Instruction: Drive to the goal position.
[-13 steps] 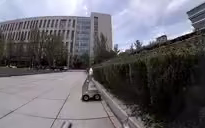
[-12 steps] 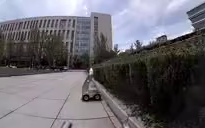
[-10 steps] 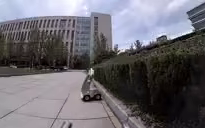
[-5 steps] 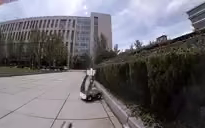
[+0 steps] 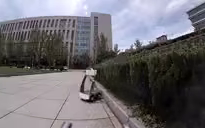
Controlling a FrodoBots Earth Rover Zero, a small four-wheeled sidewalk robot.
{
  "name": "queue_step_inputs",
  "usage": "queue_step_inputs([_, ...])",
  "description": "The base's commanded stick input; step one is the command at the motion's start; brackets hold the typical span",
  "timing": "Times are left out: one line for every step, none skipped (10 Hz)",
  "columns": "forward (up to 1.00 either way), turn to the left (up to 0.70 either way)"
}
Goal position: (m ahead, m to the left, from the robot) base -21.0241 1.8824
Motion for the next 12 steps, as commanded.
queue_step_inputs([0.10, 0.00])
queue_step_inputs([0.10, 0.00])
queue_step_inputs([0.10, 0.00])
queue_step_inputs([0.10, 0.00])
queue_step_inputs([0.10, 0.00])
queue_step_inputs([0.10, 0.00])
queue_step_inputs([0.10, 0.00])
queue_step_inputs([0.10, 0.00])
queue_step_inputs([0.10, 0.00])
queue_step_inputs([0.10, 0.00])
queue_step_inputs([0.10, 0.00])
queue_step_inputs([0.10, 0.00])
